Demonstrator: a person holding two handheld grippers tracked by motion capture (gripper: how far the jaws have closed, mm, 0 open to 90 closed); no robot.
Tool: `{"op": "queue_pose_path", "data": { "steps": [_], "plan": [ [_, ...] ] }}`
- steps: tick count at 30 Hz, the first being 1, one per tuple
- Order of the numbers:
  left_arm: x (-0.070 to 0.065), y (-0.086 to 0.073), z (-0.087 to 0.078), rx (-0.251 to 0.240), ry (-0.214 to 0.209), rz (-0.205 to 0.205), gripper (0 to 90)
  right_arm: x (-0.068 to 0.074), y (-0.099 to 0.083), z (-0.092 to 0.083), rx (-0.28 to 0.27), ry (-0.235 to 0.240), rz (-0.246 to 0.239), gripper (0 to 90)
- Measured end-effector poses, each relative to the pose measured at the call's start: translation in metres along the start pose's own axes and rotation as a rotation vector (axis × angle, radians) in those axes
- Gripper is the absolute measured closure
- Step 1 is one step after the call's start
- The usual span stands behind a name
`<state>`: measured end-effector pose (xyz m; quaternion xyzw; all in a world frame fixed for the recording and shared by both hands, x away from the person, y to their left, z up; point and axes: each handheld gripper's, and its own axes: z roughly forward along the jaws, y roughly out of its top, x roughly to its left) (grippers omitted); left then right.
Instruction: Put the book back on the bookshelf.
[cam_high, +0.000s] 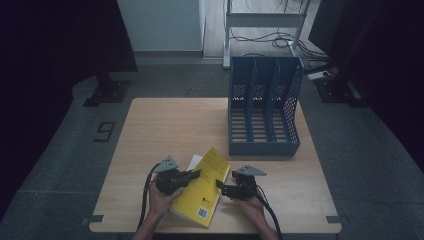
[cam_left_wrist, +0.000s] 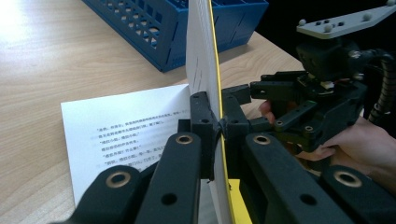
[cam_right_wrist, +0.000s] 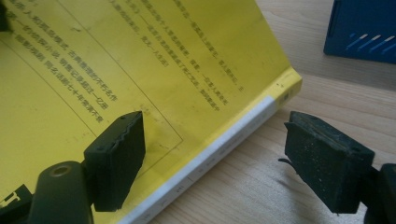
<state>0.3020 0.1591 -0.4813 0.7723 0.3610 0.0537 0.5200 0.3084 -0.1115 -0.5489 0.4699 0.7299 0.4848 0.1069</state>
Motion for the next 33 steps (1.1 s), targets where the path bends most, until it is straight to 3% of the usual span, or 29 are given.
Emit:
{"op": "queue_pose_path", "data": {
  "steps": [13, 21, 27, 33],
  "plan": [
    [-0.006, 0.004, -0.006, 0.001, -0.003, 0.019, 87.3, -0.003, 0.002, -0.002, -0.002, 0.011, 0.022, 19.9],
    [-0.012, 0.009, -0.012, -0.009, -0.006, 0.032, 87.3, -0.003, 0.003, 0.0, -0.009, 0.078, 0.063, 16.9],
    [-0.014, 0.01, -0.015, -0.017, -0.012, 0.035, 87.3, 0.0, 0.003, 0.001, -0.009, 0.106, 0.054, 15.5],
    [-0.019, 0.013, -0.018, -0.032, -0.028, 0.036, 87.2, 0.005, 0.004, 0.006, -0.024, 0.178, 0.058, 12.7]
  ]
}}
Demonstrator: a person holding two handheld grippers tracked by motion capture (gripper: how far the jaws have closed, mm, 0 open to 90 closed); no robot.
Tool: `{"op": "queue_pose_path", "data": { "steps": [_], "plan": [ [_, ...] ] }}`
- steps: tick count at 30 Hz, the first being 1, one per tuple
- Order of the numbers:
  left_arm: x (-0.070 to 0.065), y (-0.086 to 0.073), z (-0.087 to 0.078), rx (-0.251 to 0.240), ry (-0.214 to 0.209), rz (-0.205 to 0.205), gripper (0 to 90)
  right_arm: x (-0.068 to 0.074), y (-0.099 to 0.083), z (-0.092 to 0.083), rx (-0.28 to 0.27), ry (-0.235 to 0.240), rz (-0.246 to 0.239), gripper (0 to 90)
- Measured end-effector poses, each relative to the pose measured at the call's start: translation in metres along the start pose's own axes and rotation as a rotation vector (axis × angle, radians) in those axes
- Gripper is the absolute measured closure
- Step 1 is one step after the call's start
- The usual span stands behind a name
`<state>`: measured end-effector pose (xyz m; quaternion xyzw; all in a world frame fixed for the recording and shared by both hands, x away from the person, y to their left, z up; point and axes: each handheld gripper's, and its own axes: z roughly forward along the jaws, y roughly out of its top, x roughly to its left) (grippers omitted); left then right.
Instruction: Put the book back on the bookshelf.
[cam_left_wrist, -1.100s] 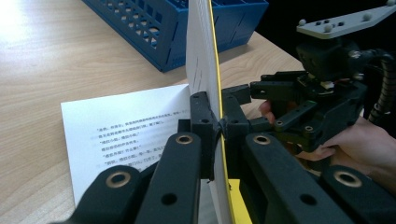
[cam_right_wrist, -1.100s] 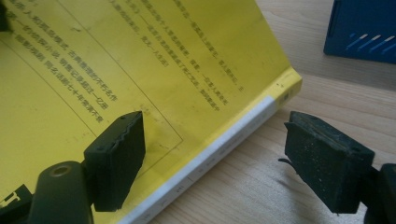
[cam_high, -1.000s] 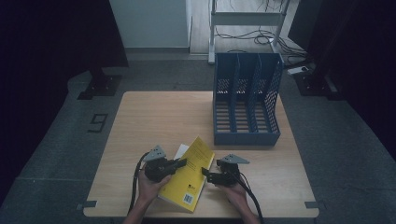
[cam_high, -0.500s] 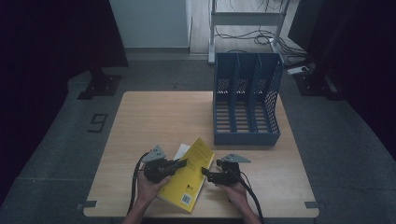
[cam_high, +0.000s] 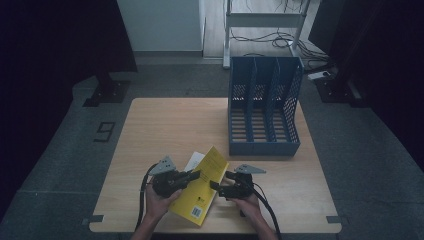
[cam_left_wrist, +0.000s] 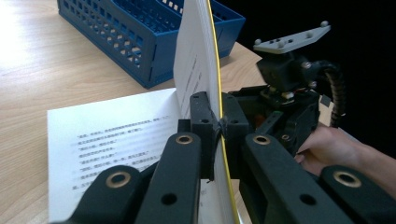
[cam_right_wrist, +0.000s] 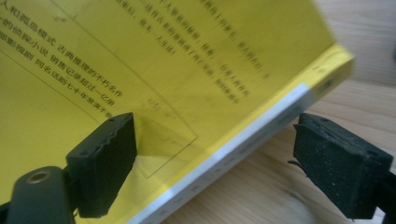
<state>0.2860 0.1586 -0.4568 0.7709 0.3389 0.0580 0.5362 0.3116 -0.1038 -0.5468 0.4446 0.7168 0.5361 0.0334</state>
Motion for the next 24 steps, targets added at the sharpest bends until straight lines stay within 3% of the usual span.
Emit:
{"op": "queue_pose_path", "data": {
  "steps": [6, 15, 18, 24],
  "plan": [
    [-0.0005, 0.0007, -0.0016, -0.007, -0.016, -0.005, 87.2, 0.0018, -0.0001, 0.0009, -0.002, 0.03, 0.002, 12.7],
    [0.0024, 0.0005, -0.0038, -0.008, -0.049, -0.004, 87.1, 0.0039, 0.0003, -0.0016, -0.013, 0.024, -0.002, 14.0],
    [-0.0003, 0.0016, -0.0066, -0.021, -0.052, 0.002, 87.2, 0.0028, 0.001, -0.0035, -0.029, 0.049, 0.019, 15.7],
    [-0.0034, 0.0018, -0.0076, -0.022, -0.053, 0.014, 87.2, 0.0033, 0.0001, -0.0023, -0.032, 0.074, 0.017, 12.8]
  ]
}}
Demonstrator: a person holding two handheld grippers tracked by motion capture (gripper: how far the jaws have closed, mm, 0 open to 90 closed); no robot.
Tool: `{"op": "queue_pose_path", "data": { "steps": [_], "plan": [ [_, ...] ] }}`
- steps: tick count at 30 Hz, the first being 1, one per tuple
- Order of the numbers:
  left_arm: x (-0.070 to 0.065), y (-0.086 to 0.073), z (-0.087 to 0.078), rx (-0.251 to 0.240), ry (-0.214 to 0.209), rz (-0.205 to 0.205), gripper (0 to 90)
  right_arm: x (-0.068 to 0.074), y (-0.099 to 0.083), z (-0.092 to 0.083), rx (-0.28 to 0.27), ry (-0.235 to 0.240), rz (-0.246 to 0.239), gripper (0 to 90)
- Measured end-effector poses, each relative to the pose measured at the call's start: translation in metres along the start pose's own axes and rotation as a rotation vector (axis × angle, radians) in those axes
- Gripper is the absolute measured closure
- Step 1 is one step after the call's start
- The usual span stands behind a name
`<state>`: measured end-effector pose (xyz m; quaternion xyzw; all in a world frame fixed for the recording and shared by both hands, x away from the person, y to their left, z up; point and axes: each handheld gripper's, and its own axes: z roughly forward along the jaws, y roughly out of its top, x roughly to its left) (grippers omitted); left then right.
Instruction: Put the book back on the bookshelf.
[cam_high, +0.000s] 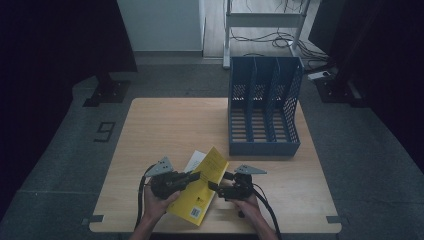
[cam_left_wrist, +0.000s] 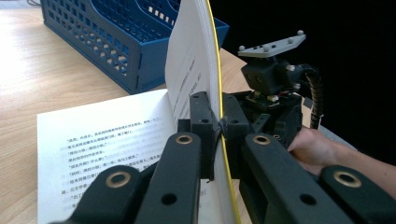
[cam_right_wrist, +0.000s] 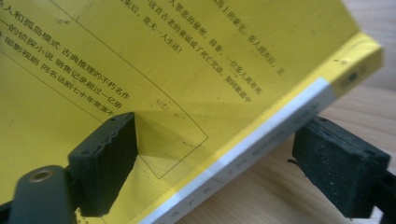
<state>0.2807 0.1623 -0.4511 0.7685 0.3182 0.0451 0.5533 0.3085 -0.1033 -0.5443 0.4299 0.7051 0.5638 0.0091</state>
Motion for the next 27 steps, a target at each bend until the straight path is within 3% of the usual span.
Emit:
{"op": "queue_pose_path", "data": {
  "steps": [8, 15, 17, 21, 23, 24, 27],
  "plan": [
    [0.006, 0.001, -0.004, -0.008, -0.051, -0.034, 87.1, -0.001, 0.0, 0.0, -0.017, 0.063, 0.039, 10.7],
    [0.02, -0.003, -0.005, 0.004, -0.101, -0.061, 86.4, 0.0, 0.001, -0.004, -0.022, 0.029, 0.003, 16.1],
    [0.022, -0.003, -0.005, 0.007, -0.103, -0.062, 86.7, 0.002, 0.003, -0.007, -0.025, 0.007, -0.034, 16.7],
    [0.025, -0.005, -0.007, 0.006, -0.101, -0.073, 87.0, 0.004, 0.006, -0.012, -0.047, 0.021, -0.011, 16.7],
    [0.027, -0.006, -0.008, 0.003, -0.102, -0.08, 87.1, 0.005, 0.008, -0.016, -0.058, 0.015, -0.025, 17.4],
    [0.027, -0.007, -0.007, 0.004, -0.097, -0.082, 87.0, 0.008, 0.01, -0.019, -0.063, -0.002, -0.064, 17.6],
    [0.028, -0.008, -0.006, 0.01, -0.089, -0.082, 87.1, 0.007, 0.011, -0.022, -0.072, 0.003, -0.068, 18.8]
  ]
}}
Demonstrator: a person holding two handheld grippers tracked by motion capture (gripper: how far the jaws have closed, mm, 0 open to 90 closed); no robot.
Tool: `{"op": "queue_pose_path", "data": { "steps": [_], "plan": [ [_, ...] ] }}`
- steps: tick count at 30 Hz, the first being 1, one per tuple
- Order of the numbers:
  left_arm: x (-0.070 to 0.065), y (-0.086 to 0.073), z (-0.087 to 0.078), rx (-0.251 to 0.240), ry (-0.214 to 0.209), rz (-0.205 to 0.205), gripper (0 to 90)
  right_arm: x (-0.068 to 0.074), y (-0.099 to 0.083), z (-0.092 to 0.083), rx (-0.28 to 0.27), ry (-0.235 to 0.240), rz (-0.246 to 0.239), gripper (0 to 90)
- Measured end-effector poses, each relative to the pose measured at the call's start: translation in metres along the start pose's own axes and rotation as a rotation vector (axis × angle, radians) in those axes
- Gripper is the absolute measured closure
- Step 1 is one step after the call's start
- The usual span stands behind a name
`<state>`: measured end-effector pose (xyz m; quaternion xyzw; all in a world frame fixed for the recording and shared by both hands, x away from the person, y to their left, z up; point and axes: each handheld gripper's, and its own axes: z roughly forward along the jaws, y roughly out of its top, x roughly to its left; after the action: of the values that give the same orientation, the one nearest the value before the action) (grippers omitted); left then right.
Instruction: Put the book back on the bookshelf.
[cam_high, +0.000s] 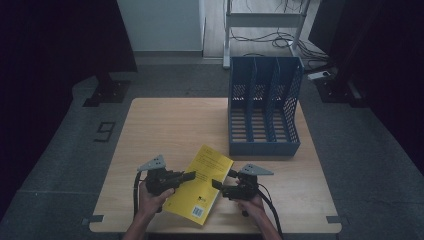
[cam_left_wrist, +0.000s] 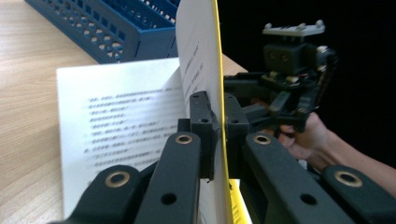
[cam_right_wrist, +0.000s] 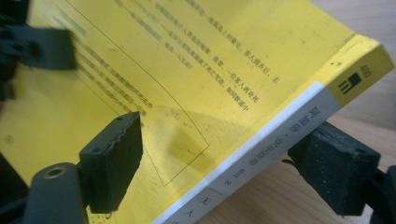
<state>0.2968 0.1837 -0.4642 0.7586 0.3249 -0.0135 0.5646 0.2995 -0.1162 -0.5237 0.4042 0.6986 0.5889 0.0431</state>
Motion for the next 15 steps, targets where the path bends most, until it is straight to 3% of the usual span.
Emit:
{"op": "queue_pose_path", "data": {
  "steps": [2, 6, 12, 15],
  "plan": [
    [0.0012, -0.0011, 0.0013, 0.007, 0.016, -0.002, 87.0, 0.0003, 0.0017, -0.0034, -0.015, 0.022, -0.006, 21.4],
    [0.0036, -0.0035, 0.0043, 0.024, 0.023, -0.013, 87.0, 0.0044, 0.0031, -0.0051, -0.021, 0.014, -0.051, 23.8],
    [0.0031, -0.0039, 0.0051, 0.025, 0.02, -0.013, 87.0, 0.0064, 0.0041, -0.0077, -0.043, -0.023, -0.067, 32.3],
    [0.0033, -0.0044, 0.0065, 0.033, 0.024, -0.014, 87.0, 0.0074, 0.0029, -0.0076, -0.045, -0.073, -0.091, 38.9]
  ]
}}
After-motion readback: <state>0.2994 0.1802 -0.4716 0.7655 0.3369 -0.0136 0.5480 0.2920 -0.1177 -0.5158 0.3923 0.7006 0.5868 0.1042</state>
